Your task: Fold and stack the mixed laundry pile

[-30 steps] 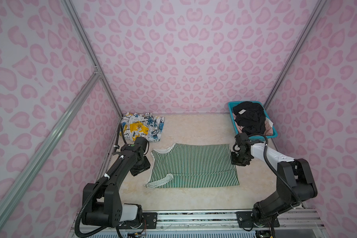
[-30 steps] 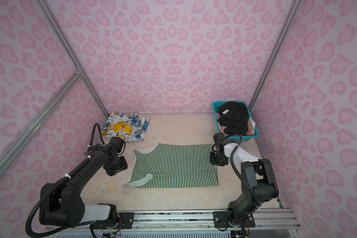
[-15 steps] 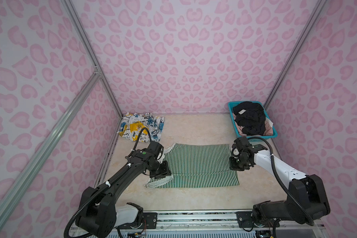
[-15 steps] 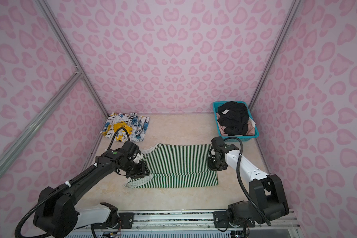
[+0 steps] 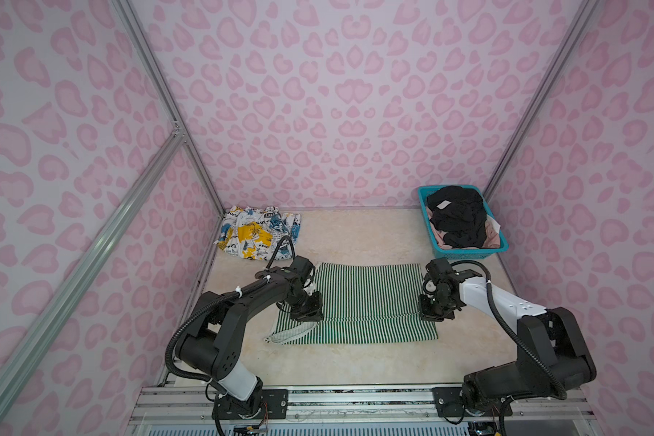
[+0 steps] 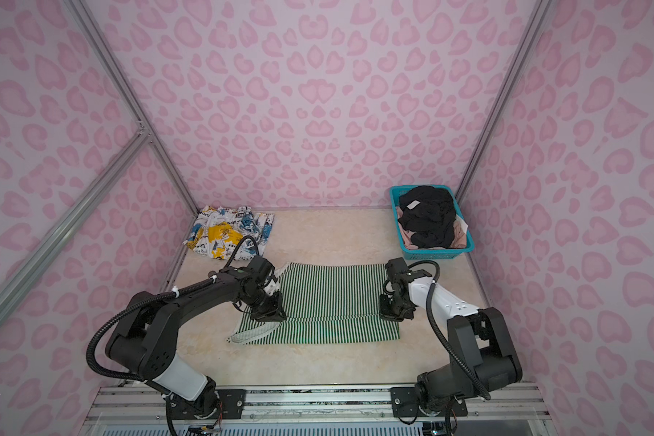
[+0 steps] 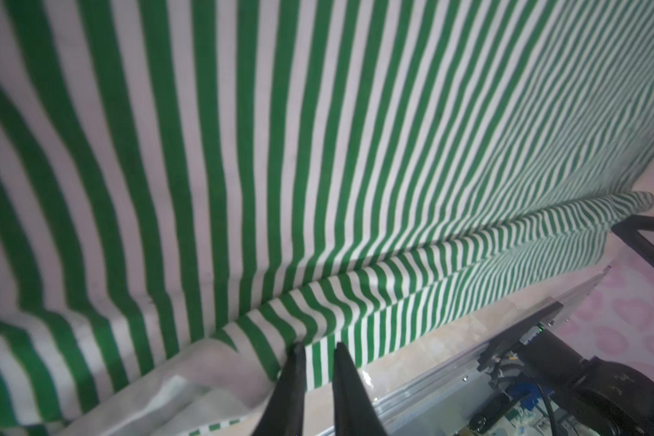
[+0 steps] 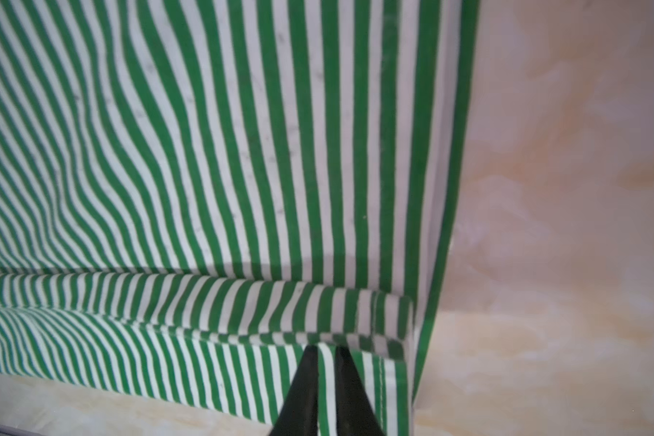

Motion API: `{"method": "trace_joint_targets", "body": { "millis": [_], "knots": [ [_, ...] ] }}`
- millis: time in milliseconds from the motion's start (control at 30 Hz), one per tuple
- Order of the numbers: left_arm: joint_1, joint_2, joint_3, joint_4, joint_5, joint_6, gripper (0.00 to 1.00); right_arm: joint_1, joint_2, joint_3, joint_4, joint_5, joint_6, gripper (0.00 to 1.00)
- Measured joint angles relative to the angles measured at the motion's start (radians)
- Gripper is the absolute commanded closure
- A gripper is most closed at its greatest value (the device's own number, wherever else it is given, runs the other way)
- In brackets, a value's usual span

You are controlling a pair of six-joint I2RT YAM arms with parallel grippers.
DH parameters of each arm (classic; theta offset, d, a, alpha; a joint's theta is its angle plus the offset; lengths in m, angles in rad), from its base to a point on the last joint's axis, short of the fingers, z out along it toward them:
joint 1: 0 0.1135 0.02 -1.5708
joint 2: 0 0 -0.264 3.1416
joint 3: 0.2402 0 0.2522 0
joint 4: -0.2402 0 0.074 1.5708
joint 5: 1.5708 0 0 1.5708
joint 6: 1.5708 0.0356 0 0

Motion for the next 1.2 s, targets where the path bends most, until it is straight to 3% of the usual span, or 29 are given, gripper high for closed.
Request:
{"method": "trace_joint_targets", "body": {
  "millis": [167, 400, 767, 1000, 1200],
  "knots": [
    [0.0, 0.053, 0.056, 0.008, -0.135, -0.011, 0.89, -0.032, 0.066, 0.003, 0.043, -0.002, 0.007, 0.88],
    [0.0, 0.109, 0.075, 0.041, -0.197, -0.017, 0.91, -0.043, 0.105, 0.029, 0.059, -0.014, 0.006, 0.87],
    [0.04, -0.051, 0.101, 0.05, -0.387, -0.063, 0.88, -0.044, 0.054, 0.16, 0.044, 0.045, -0.054, 0.81],
    [0.099, 0.078, 0.117, 0.064, -0.408, -0.082, 0.92, -0.043, 0.211, 0.291, 0.071, 0.028, -0.08, 0.81],
    [0.1, 0.083, 0.056, 0.076, -0.407, -0.126, 0.92, -0.043, 0.29, 0.265, 0.095, -0.005, -0.079, 0.81]
  ]
}}
